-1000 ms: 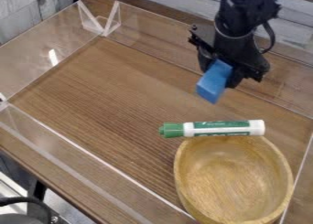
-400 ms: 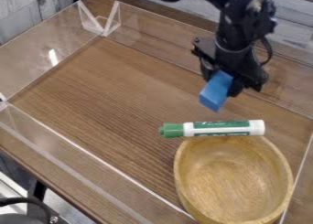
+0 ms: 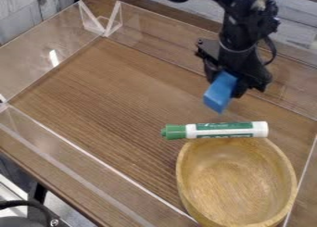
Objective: Remove the blue block from inside the brown bowl and put it on the table
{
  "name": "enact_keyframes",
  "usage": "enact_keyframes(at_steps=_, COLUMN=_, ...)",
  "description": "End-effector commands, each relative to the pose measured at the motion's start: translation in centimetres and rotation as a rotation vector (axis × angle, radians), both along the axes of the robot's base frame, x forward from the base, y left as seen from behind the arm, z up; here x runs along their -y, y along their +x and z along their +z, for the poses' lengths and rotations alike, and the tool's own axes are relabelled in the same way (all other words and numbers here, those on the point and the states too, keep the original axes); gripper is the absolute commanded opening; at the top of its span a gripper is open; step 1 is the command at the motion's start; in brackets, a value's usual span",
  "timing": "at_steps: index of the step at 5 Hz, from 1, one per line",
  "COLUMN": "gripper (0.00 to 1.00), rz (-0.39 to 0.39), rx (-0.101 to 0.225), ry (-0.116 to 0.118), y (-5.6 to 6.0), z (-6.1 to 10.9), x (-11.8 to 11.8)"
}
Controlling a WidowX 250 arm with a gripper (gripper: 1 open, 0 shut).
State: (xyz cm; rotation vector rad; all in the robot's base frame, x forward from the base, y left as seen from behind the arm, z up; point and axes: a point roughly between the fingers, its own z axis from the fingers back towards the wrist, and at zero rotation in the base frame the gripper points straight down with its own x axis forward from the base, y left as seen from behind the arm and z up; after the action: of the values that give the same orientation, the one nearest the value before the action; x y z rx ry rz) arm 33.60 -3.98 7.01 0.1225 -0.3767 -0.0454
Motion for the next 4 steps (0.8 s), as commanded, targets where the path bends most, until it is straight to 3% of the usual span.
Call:
enact_keyframes(at_steps=1, gripper=0.0, rz=0.011, rx=0.044, ry=-0.02, y=1.14, z=1.47, x=-0.13)
enact_keyframes(at_steps=4, gripper=0.0, rz=0.009, rx=0.022, ry=-0.053, y=1.58, z=1.14, x=-0.22)
